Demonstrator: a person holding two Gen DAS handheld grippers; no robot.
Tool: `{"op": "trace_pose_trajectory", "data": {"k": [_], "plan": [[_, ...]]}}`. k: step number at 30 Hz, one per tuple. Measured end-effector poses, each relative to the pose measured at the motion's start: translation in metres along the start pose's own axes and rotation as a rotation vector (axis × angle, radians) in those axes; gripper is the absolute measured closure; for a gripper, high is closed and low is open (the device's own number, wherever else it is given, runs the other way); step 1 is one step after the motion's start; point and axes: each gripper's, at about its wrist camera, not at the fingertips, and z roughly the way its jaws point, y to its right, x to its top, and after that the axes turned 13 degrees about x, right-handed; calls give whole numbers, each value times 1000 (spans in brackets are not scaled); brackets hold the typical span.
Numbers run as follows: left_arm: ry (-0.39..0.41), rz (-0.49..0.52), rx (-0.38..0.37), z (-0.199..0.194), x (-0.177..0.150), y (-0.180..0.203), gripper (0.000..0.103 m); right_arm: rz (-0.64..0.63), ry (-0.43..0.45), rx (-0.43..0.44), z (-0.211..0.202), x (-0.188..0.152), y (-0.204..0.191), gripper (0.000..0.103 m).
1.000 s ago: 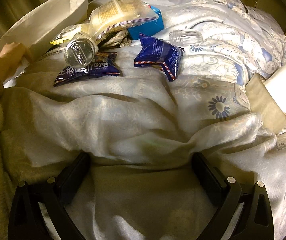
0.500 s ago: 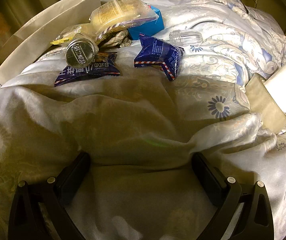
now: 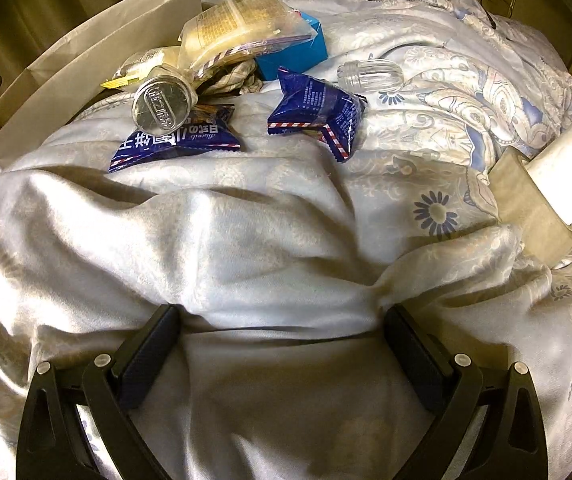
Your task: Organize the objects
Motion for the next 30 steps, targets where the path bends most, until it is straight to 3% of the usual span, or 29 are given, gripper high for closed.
{"op": "trace_pose_trajectory", "data": {"k": [21,30], "plan": [[-16,-8,-12,1,-2,1,30,8,21,-16,4,-9,-18,0],[-20,-10,-15,2,-2,2,30,13,41,-43,21,5,-22,0]]}}
